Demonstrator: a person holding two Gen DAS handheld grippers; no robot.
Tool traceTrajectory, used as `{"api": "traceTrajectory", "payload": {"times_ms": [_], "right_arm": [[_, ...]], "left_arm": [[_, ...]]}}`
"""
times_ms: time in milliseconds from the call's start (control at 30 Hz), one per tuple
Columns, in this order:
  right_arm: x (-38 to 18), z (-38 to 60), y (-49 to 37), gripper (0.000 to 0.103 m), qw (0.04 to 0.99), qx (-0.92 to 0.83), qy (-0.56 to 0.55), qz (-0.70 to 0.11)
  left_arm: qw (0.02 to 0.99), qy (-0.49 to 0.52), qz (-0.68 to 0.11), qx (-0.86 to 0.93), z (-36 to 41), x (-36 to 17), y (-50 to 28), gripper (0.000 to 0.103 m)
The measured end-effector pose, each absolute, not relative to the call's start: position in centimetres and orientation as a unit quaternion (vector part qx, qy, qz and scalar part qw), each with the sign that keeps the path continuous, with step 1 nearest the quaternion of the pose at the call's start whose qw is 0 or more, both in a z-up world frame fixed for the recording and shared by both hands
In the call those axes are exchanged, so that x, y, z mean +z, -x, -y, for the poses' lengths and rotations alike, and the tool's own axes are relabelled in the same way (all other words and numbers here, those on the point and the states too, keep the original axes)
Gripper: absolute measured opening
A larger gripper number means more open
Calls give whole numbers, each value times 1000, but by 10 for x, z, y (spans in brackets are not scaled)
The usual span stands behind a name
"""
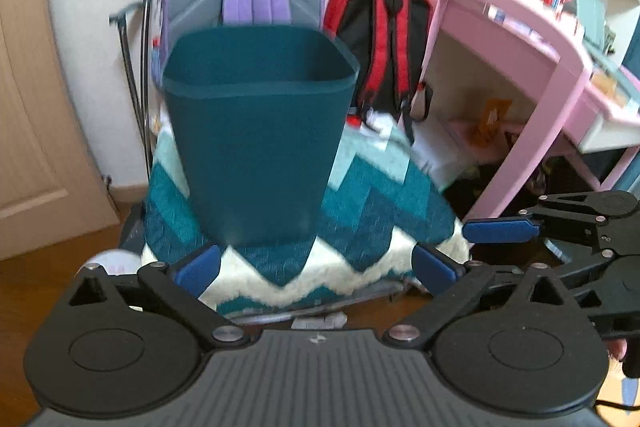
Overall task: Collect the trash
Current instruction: 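Lower both open tools back toward the trash on the floor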
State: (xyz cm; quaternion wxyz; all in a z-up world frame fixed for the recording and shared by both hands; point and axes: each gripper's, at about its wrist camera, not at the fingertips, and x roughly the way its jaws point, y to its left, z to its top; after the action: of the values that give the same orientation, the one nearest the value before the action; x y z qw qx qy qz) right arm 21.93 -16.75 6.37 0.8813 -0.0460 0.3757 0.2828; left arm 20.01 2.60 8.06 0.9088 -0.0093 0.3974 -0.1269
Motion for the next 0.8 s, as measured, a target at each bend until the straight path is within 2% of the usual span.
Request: {"api": "traceTrajectory", "payload": {"times_ms": [600,800], "right_arm": [[-184,174,-259,52,791,237,22,-564],[-255,174,-273,52,764,213,28,-609]], "left_arm": [[810,-72,-565,-139,-39,-170,-242,102],[774,-113,-600,-164,-43,-232,-259,102]]}}
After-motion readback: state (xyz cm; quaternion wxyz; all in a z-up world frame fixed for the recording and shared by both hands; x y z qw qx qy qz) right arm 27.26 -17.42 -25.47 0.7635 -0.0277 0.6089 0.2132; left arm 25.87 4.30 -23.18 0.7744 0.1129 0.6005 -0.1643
